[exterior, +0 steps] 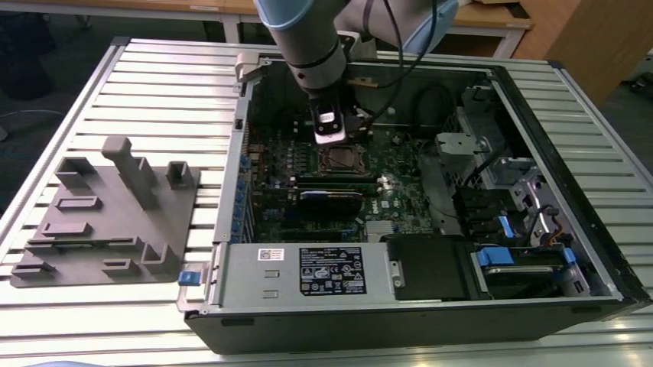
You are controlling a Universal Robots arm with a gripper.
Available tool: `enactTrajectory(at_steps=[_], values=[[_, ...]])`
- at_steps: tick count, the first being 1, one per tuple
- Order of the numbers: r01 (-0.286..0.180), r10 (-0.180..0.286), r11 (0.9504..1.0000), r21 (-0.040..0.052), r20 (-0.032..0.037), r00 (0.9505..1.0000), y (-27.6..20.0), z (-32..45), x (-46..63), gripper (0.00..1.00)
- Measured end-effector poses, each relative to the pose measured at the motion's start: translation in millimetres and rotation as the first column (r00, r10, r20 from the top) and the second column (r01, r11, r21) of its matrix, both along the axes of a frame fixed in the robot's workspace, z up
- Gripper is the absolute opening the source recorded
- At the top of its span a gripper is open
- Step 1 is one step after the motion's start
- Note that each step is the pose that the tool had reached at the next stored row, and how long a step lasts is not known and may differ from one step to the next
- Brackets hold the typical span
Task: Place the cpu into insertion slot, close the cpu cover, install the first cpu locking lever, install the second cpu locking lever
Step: 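Install the first cpu locking lever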
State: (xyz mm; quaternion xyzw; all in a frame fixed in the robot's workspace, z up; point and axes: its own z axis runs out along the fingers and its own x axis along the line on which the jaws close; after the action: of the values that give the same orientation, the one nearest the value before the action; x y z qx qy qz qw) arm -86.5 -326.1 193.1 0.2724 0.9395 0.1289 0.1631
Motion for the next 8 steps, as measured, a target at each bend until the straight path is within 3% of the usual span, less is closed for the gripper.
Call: enactTrajectory(at_steps=[8], values=[[0.0,0.0,1.0,0.0003,0.0001,1.0,0.0,13.7,0.0,0.11]])
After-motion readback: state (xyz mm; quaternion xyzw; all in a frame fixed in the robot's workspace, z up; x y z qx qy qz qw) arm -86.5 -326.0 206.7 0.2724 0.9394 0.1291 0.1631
